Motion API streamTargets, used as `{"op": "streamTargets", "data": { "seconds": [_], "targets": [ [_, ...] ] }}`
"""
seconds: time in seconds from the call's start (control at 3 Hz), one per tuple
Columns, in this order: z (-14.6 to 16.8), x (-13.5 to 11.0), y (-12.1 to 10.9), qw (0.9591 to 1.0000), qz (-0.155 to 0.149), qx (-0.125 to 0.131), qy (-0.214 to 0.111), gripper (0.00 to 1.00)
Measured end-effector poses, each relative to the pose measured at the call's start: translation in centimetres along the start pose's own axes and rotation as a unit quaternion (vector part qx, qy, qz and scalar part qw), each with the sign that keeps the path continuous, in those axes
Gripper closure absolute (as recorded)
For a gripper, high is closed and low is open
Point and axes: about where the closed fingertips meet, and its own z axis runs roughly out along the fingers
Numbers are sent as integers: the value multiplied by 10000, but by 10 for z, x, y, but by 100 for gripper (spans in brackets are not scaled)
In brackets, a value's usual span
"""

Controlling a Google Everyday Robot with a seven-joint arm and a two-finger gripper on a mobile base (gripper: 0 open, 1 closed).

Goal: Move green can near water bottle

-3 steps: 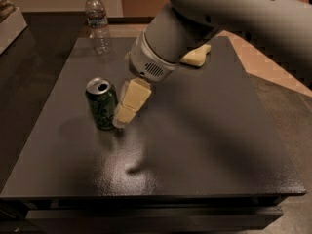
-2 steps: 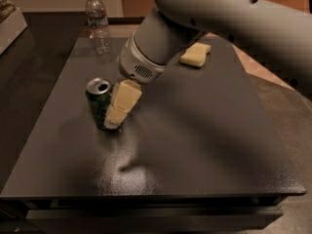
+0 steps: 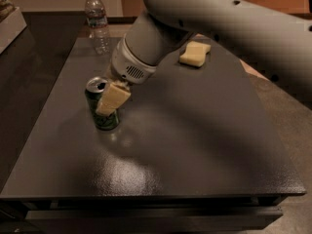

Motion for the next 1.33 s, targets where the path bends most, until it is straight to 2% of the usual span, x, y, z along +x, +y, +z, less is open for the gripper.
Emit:
{"op": "streamTargets", "data": {
  "seconds": [0.33, 0.67, 1.0, 1.33],
  "targets": [
    [-6, -6, -2, 9998, 117, -11, -155, 64],
    [-25, -8, -25, 9979, 539, 210, -285, 88],
    [-47, -2, -64, 9919, 1067, 607, -339, 100],
    [-60, 13, -104, 9826, 1509, 1031, -318, 100]
  ]
}}
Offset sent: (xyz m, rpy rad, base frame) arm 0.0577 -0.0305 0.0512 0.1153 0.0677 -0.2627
